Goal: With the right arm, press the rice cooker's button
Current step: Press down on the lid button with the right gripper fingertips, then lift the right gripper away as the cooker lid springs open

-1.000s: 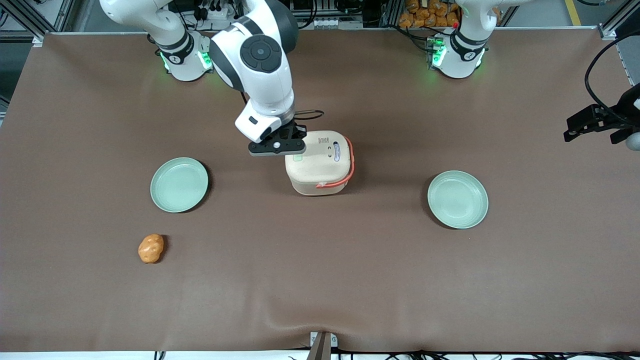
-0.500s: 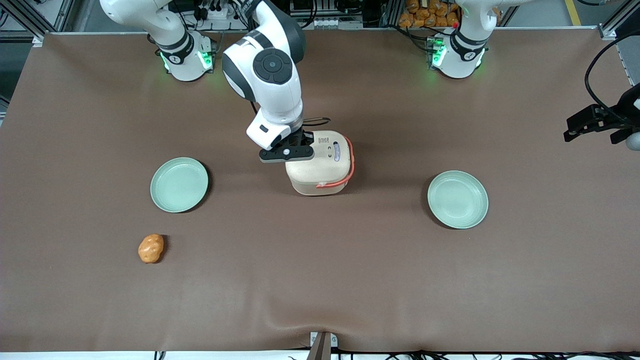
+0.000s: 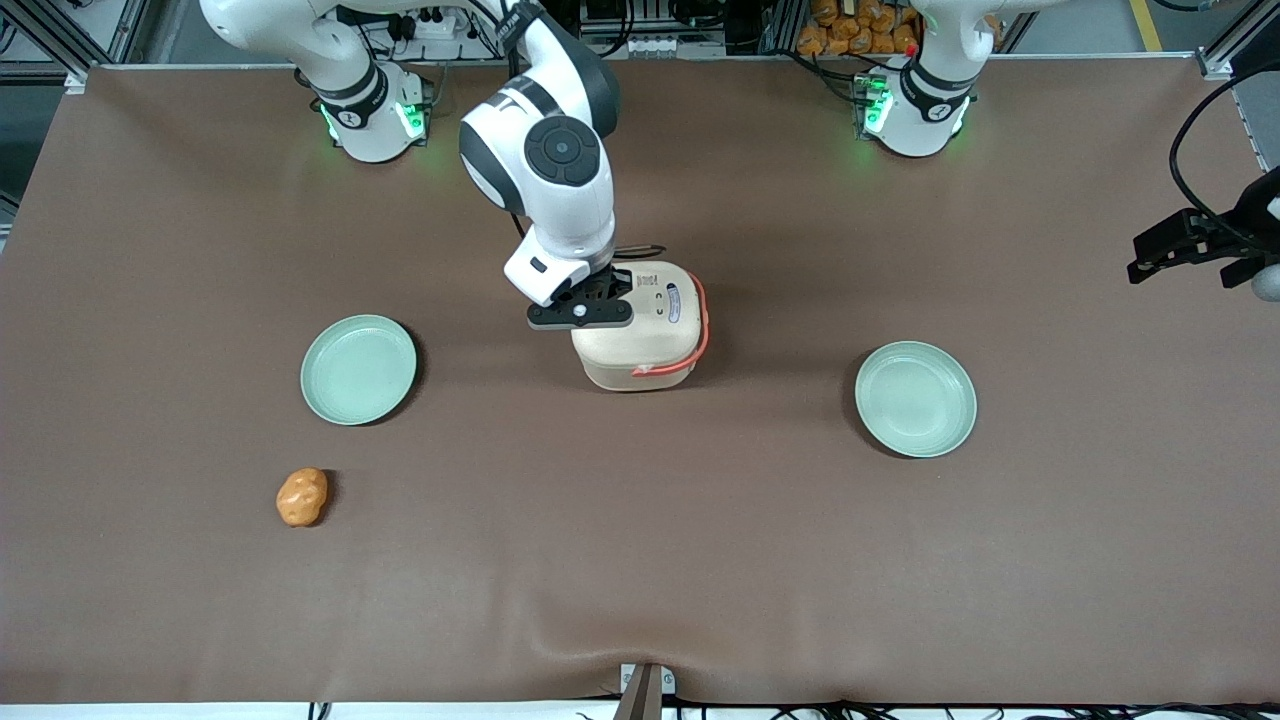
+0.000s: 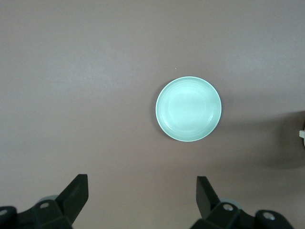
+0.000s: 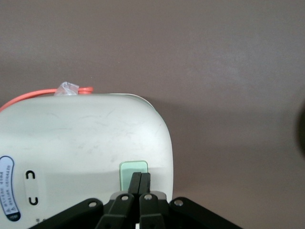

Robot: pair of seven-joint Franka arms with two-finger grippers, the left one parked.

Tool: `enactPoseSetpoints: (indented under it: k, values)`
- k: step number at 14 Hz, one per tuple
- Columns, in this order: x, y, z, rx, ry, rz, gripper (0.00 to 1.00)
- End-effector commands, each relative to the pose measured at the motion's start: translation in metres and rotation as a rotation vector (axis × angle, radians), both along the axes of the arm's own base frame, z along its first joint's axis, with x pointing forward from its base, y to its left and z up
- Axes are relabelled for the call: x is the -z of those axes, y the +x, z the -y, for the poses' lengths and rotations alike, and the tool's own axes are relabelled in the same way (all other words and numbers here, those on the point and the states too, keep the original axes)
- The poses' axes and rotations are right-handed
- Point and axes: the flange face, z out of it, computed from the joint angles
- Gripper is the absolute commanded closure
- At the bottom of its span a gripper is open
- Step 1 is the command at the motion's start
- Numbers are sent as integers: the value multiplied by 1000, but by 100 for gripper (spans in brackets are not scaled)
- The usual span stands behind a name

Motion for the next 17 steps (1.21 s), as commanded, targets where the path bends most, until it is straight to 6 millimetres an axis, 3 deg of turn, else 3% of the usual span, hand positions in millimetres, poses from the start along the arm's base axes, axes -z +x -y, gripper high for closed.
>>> enactPoseSetpoints:
  k: [1, 9, 11, 12, 13, 14, 15, 17]
  values:
    - [7, -1, -7, 10, -14, 15, 100]
    - [45, -2, -14, 6, -61, 29, 100]
    - [36, 1, -13, 16, -60, 34, 100]
    - [18, 1, -13, 9, -50, 44, 100]
    - [-15, -1, -10, 11, -46, 48, 100]
    - [-55, 5, -7, 26, -29, 50, 90]
    - [-84, 9, -5, 37, -33, 43, 43]
    - [-132, 15, 8, 62, -54, 33, 7]
